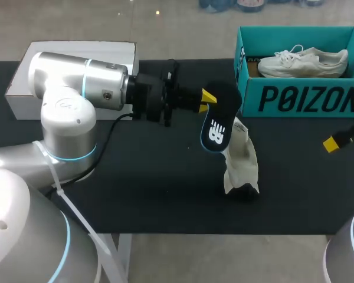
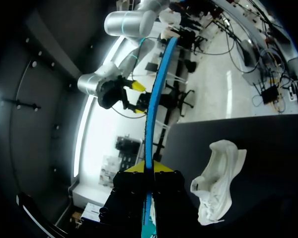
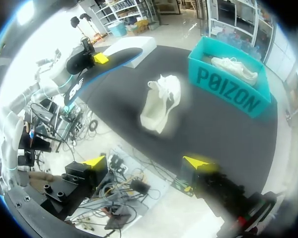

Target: Take the shoe out of the shoebox, open the shoe tongue, remove and reinsert the insole, then place the shoe into the shoebox

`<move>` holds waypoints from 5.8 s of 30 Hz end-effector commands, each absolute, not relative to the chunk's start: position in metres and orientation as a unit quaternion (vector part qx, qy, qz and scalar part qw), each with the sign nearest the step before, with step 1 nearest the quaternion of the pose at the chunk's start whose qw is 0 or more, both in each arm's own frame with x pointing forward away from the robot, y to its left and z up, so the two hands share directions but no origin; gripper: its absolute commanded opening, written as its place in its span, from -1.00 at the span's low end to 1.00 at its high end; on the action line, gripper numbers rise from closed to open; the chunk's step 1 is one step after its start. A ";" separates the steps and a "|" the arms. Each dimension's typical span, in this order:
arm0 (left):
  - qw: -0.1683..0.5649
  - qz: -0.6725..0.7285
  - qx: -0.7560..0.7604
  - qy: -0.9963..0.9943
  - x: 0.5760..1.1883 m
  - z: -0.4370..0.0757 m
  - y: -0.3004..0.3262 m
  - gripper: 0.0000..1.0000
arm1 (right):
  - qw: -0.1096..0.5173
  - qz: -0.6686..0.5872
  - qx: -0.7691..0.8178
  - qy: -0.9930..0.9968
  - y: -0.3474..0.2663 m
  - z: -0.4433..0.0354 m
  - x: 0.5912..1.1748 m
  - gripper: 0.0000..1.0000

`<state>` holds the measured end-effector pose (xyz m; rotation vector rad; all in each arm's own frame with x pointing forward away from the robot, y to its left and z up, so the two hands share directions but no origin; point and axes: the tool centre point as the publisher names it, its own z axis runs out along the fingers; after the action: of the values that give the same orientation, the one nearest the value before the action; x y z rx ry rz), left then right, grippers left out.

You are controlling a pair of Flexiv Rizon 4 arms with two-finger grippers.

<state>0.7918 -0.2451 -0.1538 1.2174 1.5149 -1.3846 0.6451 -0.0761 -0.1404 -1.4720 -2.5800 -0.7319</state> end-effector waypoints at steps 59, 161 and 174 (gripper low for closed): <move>0.166 -0.635 0.360 0.663 0.745 -0.270 -0.307 -1.00 | 0.043 -0.237 -0.481 -0.843 -0.075 -0.141 0.648 1.00; 0.164 -0.480 0.382 0.772 0.823 -0.344 -0.310 -1.00 | 0.043 -0.237 -0.481 -0.843 -0.075 -0.141 0.648 1.00; 0.153 -0.498 0.369 0.770 0.809 -0.341 -0.312 -0.16 | 0.043 -0.237 -0.481 -0.843 -0.075 -0.141 0.648 1.00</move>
<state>0.8146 -0.3170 -0.3433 1.0682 2.2118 -1.4334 0.6444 -0.0761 -0.1404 -1.4726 -2.5804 -0.7331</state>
